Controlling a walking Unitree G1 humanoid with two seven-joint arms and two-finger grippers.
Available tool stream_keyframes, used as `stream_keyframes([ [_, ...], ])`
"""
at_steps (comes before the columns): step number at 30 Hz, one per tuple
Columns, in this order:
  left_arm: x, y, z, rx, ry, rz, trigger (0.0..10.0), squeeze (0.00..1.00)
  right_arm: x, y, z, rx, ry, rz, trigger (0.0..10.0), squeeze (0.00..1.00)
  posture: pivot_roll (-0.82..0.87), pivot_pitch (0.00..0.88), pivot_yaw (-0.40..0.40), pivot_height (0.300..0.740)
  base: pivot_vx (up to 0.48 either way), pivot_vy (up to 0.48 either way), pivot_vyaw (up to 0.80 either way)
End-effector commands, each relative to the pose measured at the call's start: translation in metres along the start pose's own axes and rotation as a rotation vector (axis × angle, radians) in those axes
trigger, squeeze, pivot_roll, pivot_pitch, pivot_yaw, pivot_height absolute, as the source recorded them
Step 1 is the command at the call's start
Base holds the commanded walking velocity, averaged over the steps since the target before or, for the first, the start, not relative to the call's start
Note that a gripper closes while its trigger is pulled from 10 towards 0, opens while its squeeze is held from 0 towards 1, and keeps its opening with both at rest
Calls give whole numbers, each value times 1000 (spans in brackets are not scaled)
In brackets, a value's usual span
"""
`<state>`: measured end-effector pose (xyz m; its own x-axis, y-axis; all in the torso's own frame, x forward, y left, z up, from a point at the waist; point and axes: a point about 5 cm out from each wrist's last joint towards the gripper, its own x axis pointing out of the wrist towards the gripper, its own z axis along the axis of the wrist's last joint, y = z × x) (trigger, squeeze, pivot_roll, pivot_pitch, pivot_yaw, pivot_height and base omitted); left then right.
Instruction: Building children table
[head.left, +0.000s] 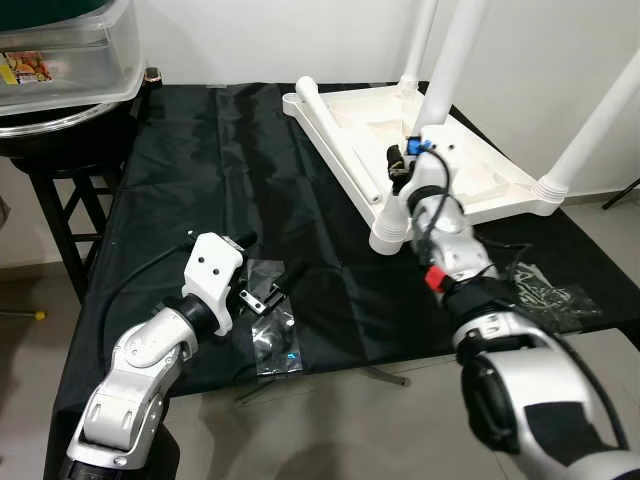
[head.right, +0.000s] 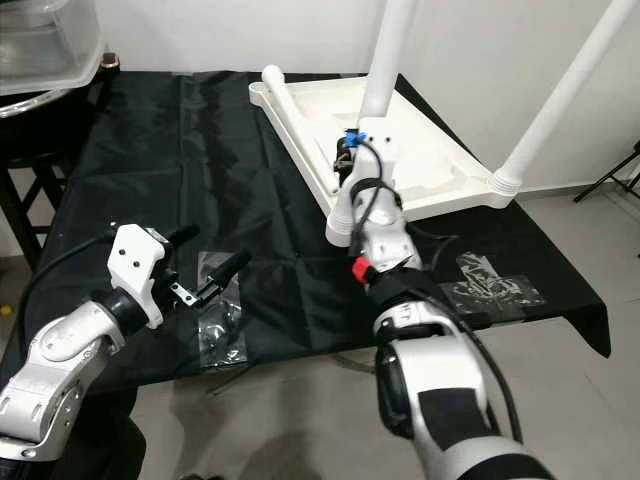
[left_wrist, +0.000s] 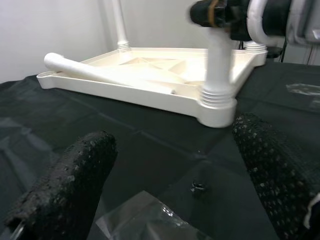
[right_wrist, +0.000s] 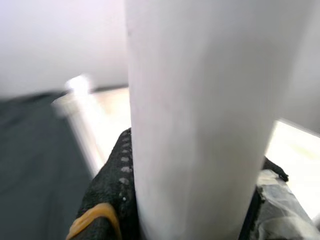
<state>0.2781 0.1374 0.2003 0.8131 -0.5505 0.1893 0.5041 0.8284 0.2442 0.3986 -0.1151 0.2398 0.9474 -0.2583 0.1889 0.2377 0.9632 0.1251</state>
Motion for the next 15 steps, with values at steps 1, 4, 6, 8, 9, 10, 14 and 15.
stream_keyframes([
  [1, 1, -4, -1, -3, 3, -16, 10000, 0, -14, 4, -28, 26, 140, -97, 0, 0, 93, 153, -76, 740, 0, 0, 0],
  [4, 0, -3, -1, -1, 7, -14, 10000, 0, -17, 13, -29, 43, 151, -90, 0, 0, 97, 154, -80, 740, 0, 0, 0],
  [6, -1, -2, -2, -1, 9, -10, 10000, 0, -16, 18, -27, 49, 145, -70, 2118, 0, 93, 154, -81, 740, 0, 0, 0],
  [8, -1, -2, -2, -3, 10, -9, 10000, 0, -13, 22, -19, 27, 106, -27, 10000, 0, 87, 151, -80, 740, 0, 0, 0],
  [9, -1, -2, -2, -3, 10, -9, 10000, 0, -13, 22, -19, 27, 106, -27, 10000, 0, 87, 151, -80, 740, 0, 0, 0],
  [10, 0, -3, -3, -6, 9, -10, 10000, 0, -11, 22, -13, 4, 71, 1, 10000, 0, 86, 148, -81, 740, 0, 0, 0],
  [14, 1, -5, -4, -12, 6, -14, 10000, 0, -9, 20, -3, -37, -18, 67, 10000, 1000, 77, 140, -80, 740, 0, 0, 0],
  [15, 1, -5, -4, -12, 6, -14, 10000, 0, -9, 20, -3, -37, -18, 67, 10000, 1000, 77, 140, -80, 740, 0, 0, 0],
])
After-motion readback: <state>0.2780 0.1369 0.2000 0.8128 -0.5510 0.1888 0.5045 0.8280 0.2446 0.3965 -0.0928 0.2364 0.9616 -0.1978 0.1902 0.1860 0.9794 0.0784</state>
